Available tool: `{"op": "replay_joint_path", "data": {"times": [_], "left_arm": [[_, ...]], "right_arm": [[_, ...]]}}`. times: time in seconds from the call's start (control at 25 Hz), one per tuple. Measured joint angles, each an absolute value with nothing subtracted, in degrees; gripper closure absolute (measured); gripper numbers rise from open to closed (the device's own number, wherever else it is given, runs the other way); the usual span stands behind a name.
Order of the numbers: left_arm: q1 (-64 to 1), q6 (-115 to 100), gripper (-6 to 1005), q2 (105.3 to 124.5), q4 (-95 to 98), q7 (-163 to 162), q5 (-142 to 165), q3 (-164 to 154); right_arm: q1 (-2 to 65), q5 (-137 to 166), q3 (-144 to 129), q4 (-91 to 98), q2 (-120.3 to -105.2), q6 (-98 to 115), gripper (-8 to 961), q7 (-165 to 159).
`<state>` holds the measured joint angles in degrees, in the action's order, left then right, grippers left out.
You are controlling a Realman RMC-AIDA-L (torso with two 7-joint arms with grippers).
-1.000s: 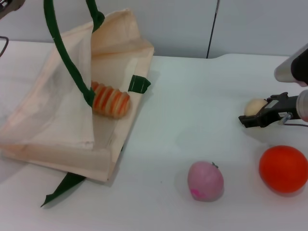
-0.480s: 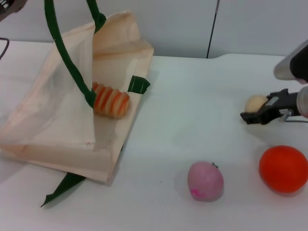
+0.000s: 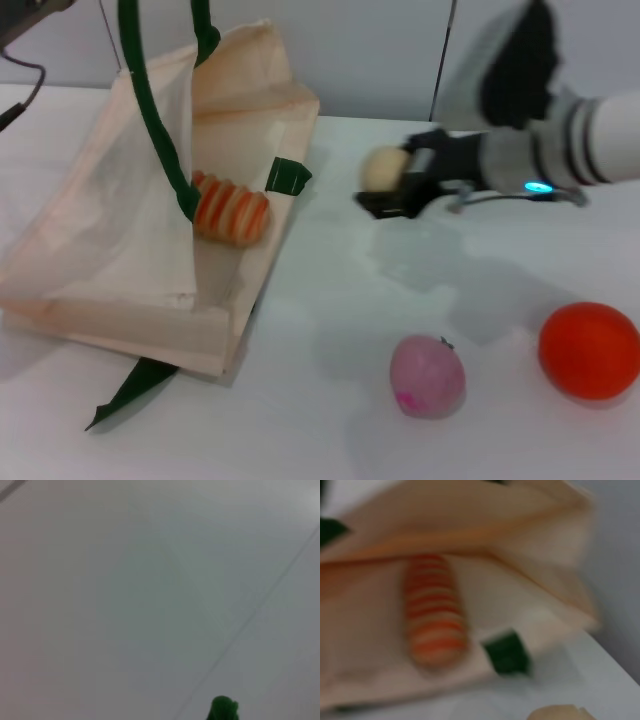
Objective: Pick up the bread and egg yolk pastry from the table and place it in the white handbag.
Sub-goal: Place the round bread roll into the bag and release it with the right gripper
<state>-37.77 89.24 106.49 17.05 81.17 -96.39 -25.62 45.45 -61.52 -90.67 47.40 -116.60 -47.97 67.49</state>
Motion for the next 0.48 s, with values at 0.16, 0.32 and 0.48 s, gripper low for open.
{"op": "replay_joint_path", "data": {"times": [0.16,0.32,0.48], "left_arm": [[-39.5,90.7,869,106.85,16.3,81.1,-96.1,-26.6],[-41.4,91.3,869,107.05,14.5,81.1,-95.3,-27.4],[-42.6,91.8,869,107.75,14.1,81.1,-94.5,-27.9]], "right_arm": [[52.2,-67.1,-99.7,42.5,-116.66,-43.2,283,67.6],[57.3,-73.4,-107.8,37.5,-116.88,-37.5,283,68.1],[60.0,-78.7,-114.0,36.6,-117.12,-33.0,293,68.9]]}}
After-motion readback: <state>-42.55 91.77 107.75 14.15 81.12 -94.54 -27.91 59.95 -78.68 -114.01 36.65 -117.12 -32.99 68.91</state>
